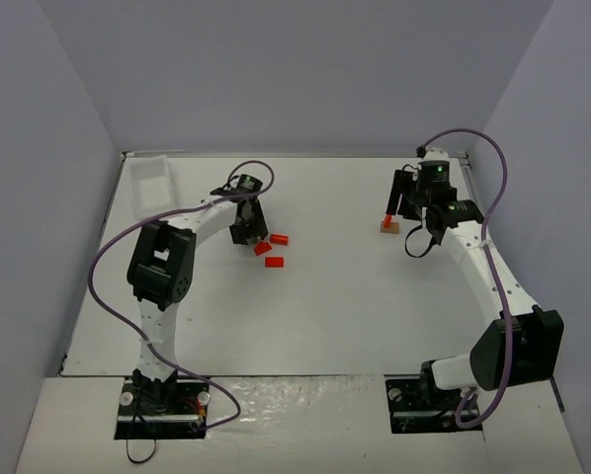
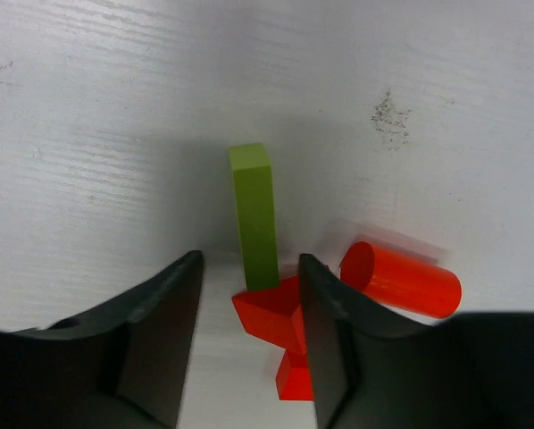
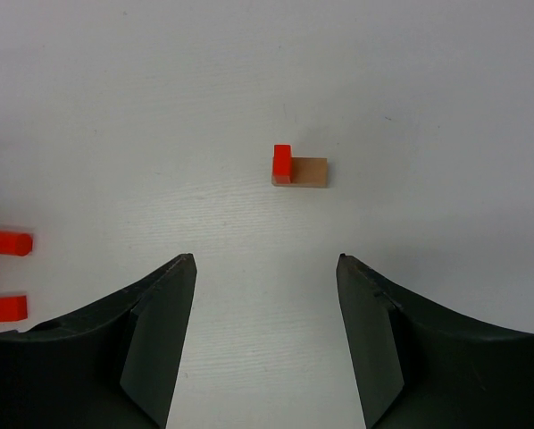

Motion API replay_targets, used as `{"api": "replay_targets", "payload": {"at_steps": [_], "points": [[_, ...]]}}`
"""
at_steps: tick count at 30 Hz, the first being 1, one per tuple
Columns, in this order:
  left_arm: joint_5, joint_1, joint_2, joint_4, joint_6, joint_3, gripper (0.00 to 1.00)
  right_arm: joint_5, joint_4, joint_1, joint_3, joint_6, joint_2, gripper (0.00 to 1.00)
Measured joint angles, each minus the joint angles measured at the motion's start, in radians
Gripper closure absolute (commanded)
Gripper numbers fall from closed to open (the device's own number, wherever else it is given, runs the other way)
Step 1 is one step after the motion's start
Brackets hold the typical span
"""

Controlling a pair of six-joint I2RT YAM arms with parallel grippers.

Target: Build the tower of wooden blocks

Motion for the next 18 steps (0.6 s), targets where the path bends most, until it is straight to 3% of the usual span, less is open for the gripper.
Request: {"api": "replay_targets", "payload": {"at_steps": [9,13,18], "points": [[-0.053,-0.008,0.003,0.021,0.062,0.008,1.00,-0.042,0.000,0.000,0.000,0.002,0.000,0.39],[-0.066,-0.009,-0.022,0.075,0.119,-0.035,1.00,-0.081,0.000,0.000,0.001,0.001,0.001,0.38],[-0.078,-0.015,-0.180,0.198,0.255,-0.215,1.00,-0.171,-0.005,0.002,0.040,0.002,0.023,0.39]]}}
